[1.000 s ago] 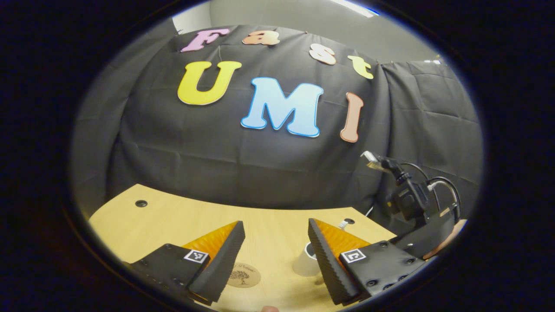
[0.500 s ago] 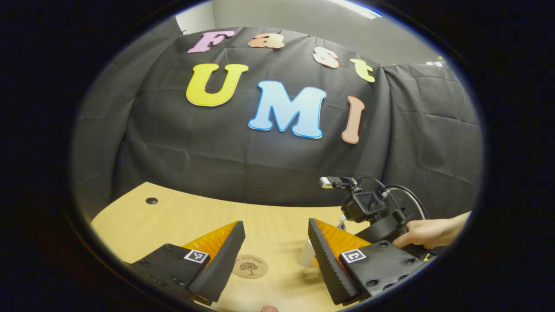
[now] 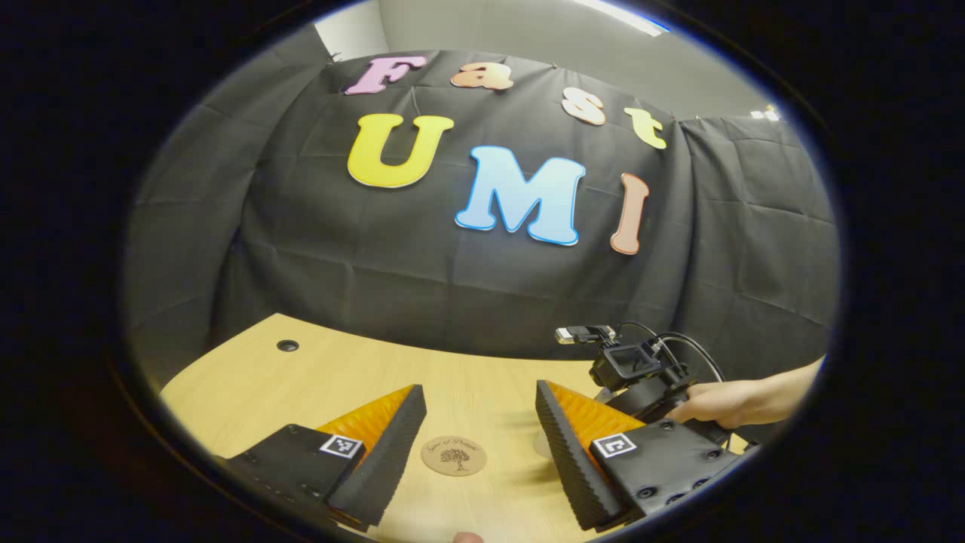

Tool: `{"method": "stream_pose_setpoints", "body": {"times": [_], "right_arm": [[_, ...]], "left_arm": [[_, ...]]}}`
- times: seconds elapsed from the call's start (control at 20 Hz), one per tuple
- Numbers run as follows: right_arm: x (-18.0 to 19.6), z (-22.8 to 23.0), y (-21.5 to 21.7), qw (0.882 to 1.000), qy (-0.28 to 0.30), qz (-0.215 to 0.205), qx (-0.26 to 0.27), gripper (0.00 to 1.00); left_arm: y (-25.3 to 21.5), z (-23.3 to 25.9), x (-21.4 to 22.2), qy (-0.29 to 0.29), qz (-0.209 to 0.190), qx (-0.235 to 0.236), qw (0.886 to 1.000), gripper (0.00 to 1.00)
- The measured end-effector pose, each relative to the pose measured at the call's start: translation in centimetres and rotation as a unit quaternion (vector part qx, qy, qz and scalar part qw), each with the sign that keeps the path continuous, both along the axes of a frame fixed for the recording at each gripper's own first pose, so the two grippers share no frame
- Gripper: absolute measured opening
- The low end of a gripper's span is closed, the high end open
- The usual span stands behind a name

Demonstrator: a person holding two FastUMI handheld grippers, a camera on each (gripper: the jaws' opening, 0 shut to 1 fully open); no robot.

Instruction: Put the toothbrush and toothpaste on the desktop into the cup, then pick up the cup and place it on the coaster on the desktop.

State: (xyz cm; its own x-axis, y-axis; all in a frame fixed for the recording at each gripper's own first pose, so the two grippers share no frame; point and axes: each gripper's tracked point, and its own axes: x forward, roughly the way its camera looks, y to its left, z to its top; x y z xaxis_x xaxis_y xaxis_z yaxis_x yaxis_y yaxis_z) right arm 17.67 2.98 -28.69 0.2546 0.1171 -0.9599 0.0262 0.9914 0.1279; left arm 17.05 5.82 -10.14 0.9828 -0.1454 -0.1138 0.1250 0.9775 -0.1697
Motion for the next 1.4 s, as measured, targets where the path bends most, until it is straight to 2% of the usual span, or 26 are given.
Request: {"method": "stream_pose_setpoints", "body": {"times": [0.05,0.1,0.15,0.55,0.75,0.85,1.05,1.35,1.4], "right_arm": [[-0.2,0.2,0.2,1.000,0.006,-0.006,0.007,0.34],[-0.1,0.1,0.2,1.000,0.004,-0.006,0.010,0.27],[0.0,0.0,0.1,1.000,0.002,-0.007,0.010,0.24],[0.1,1.2,1.1,1.000,-0.024,0.012,0.007,0.23],[0.3,3.8,4.0,0.998,-0.033,0.044,0.022,0.22],[0.7,4.3,7.3,0.996,-0.041,0.069,0.028,0.22],[1.2,5.0,10.8,0.994,-0.042,0.099,0.031,0.22],[1.3,4.5,14.5,0.991,-0.022,0.130,0.024,0.22],[1.9,4.0,15.3,0.991,-0.018,0.134,0.022,0.22]], "left_arm": [[0.1,0.1,-0.1,0.001,0.002,0.000,1.000,0.95],[0.3,0.0,-0.2,0.001,0.003,-0.001,1.000,0.95],[0.3,0.0,-0.3,0.002,0.004,-0.001,1.000,0.95],[0.9,0.1,-0.6,0.003,0.015,-0.002,1.000,0.95],[2.6,-0.6,-2.1,0.013,0.033,0.006,0.999,0.95],[4.1,-0.7,-3.4,0.016,0.046,0.009,0.999,0.95],[5.8,-0.7,-4.5,0.018,0.060,0.008,0.998,0.95],[7.4,-1.8,-5.4,0.034,0.072,-0.002,0.997,0.95],[7.6,-2.0,-5.3,0.036,0.073,-0.005,0.997,0.91]]}}
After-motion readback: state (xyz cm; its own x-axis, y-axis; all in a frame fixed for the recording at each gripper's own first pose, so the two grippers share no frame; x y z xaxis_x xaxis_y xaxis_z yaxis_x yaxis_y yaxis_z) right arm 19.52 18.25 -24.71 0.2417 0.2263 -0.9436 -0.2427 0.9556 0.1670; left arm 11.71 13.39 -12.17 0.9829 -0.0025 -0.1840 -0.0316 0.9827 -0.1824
